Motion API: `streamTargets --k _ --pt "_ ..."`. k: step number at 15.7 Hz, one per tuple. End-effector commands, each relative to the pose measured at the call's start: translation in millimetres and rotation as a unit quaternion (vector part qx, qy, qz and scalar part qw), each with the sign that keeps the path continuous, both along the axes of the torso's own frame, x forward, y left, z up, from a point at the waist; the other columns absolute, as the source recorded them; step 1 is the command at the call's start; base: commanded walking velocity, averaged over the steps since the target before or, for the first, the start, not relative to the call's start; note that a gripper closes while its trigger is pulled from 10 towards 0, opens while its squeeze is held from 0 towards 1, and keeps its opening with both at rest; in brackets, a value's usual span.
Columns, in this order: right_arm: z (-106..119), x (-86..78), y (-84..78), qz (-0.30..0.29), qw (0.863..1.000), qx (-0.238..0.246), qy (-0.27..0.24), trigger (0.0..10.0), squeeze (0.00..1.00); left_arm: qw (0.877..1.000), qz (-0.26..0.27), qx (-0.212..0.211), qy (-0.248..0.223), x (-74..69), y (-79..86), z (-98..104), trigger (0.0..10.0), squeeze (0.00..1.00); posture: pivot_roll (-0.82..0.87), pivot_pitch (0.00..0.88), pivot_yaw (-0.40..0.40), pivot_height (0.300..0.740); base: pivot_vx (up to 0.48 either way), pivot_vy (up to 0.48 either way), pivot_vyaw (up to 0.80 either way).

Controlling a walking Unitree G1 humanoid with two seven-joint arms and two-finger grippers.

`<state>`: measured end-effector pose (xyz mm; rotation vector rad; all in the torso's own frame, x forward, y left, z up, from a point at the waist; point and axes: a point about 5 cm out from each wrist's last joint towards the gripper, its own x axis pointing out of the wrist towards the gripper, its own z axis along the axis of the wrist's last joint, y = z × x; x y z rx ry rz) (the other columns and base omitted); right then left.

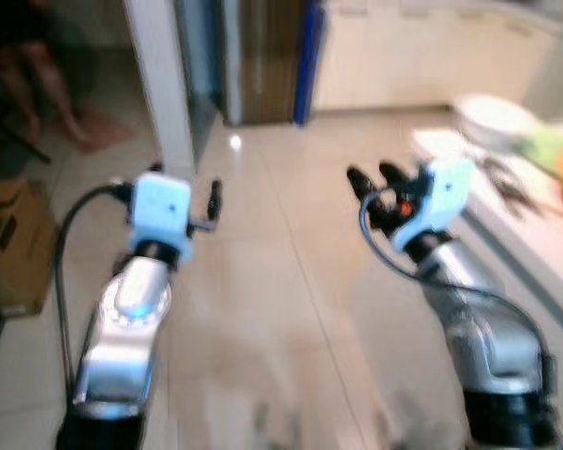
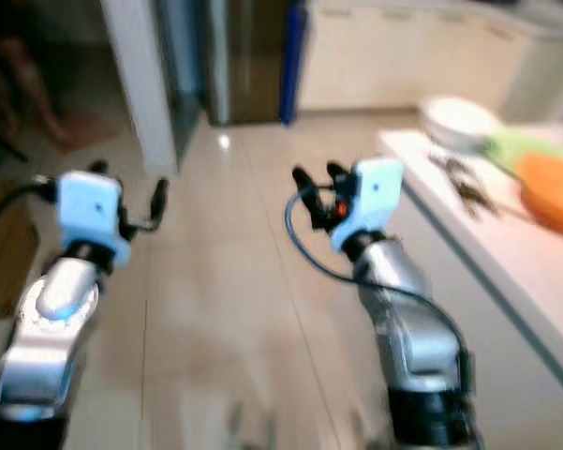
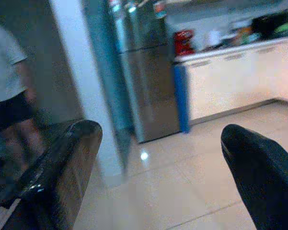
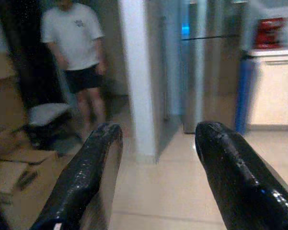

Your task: Setting the table

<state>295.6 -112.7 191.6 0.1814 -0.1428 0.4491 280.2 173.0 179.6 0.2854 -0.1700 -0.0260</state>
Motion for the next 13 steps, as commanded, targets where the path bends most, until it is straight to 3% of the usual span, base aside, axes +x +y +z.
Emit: streamTargets --k 1,5,9,13 --pt "6.5 2.6 -13.2 -0.034 0.999 -0.007 -0.014 10.0 0.00 1.000 -0.023 -0.003 -0.011 1.6 -10.9 6.2 10.0 0.00 -0.01 0.000 -0.031 0.740 0.446 0.000 0.00" --pt "16.3 7.2 -16.8 -0.042 0.999 0.003 -0.024 10.0 0.00 1.000 -0.028 0.000 -0.012 1.6 -12.6 6.4 10.0 0.00 -0.02 0.000 -0.035 0.740 0.449 0.000 -0.60" --pt "24.5 8.3 -18.8 -0.045 0.999 0.000 -0.030 10.0 0.00 0.999 -0.034 0.004 -0.013 0.8 -13.0 7.3 10.0 0.00 -0.01 0.000 -0.041 0.740 0.451 0.000 0.00" --pt "28.1 6.1 -23.4 -0.055 0.998 0.008 -0.031 10.0 0.00 0.999 -0.040 0.006 -0.011 -0.5 -11.8 6.9 10.0 0.00 -0.01 0.000 -0.042 0.740 0.449 0.000 -0.73"
